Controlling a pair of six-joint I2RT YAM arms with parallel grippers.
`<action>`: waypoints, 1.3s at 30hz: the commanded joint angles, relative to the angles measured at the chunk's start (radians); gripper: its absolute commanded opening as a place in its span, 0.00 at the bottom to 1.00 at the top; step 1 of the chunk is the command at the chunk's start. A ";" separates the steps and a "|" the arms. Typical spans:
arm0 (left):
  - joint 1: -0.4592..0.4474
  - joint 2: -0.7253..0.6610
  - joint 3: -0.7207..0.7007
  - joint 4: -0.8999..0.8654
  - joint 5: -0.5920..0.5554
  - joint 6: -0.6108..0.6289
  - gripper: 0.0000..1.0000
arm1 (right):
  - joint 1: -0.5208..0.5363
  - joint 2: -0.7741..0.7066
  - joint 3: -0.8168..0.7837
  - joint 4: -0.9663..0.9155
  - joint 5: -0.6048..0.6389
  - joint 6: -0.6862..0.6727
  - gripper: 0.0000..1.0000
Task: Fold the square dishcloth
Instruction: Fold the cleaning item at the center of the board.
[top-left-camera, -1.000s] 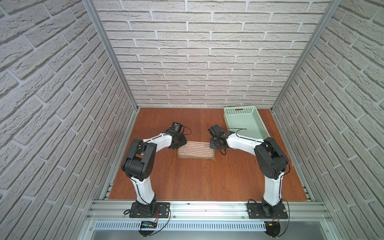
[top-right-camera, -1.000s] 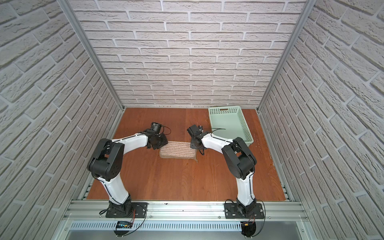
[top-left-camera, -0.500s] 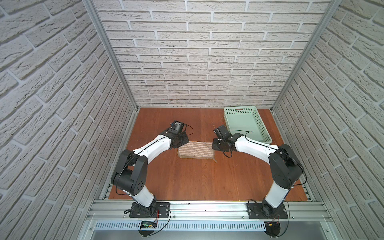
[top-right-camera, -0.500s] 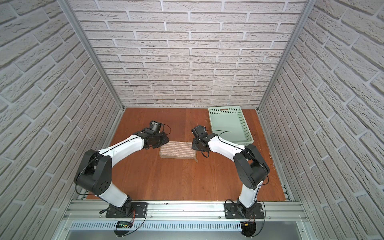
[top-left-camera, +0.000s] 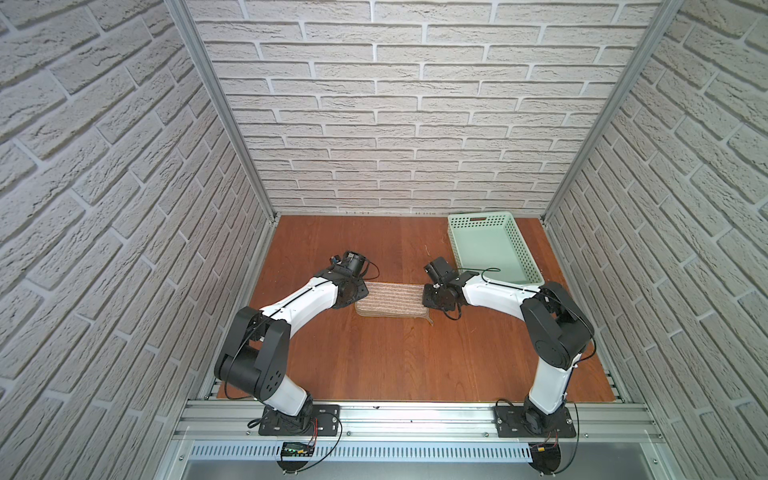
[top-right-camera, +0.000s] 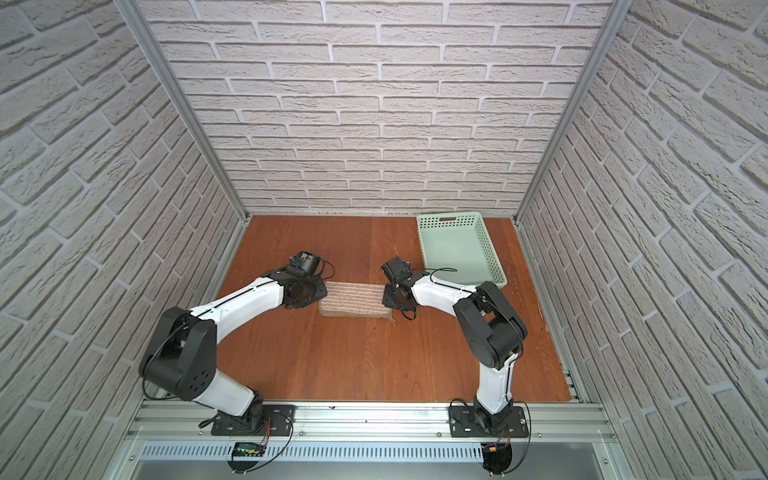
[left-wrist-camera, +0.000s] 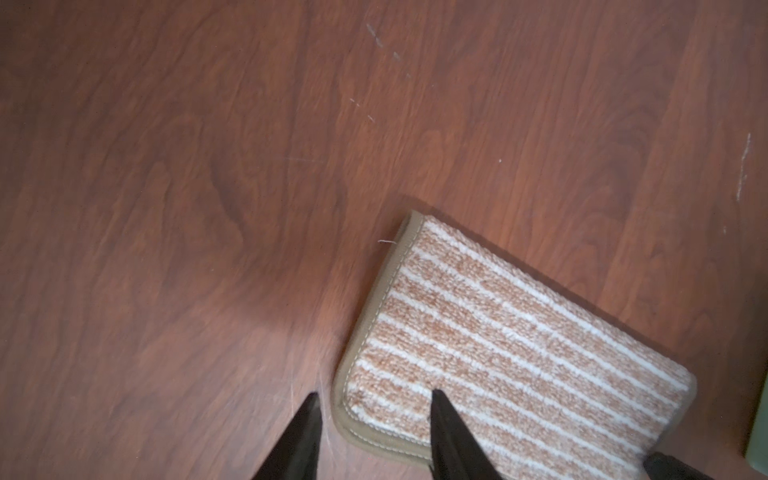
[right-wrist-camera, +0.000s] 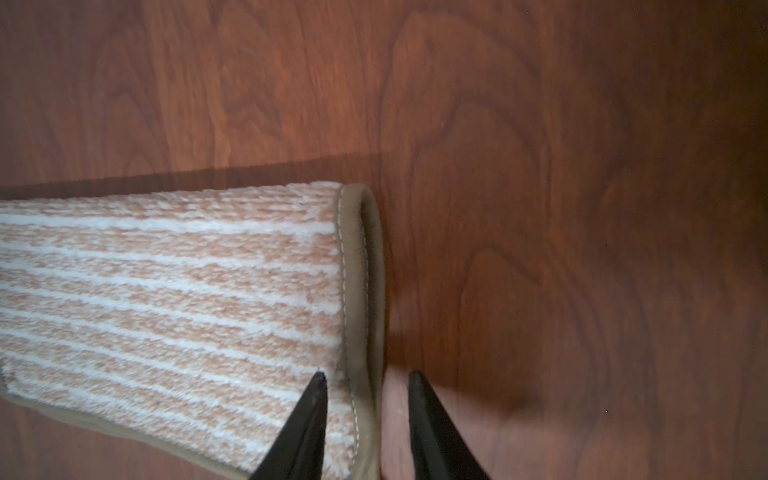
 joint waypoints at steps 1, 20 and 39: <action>0.001 0.006 -0.014 -0.015 -0.043 -0.001 0.44 | 0.003 0.016 0.001 0.023 0.007 0.012 0.35; 0.025 0.036 -0.055 -0.029 -0.063 -0.007 0.46 | 0.064 0.059 -0.013 -0.019 0.065 0.046 0.15; -0.005 0.133 -0.080 0.168 0.162 -0.064 0.34 | 0.065 -0.026 0.106 -0.188 0.270 -0.111 0.03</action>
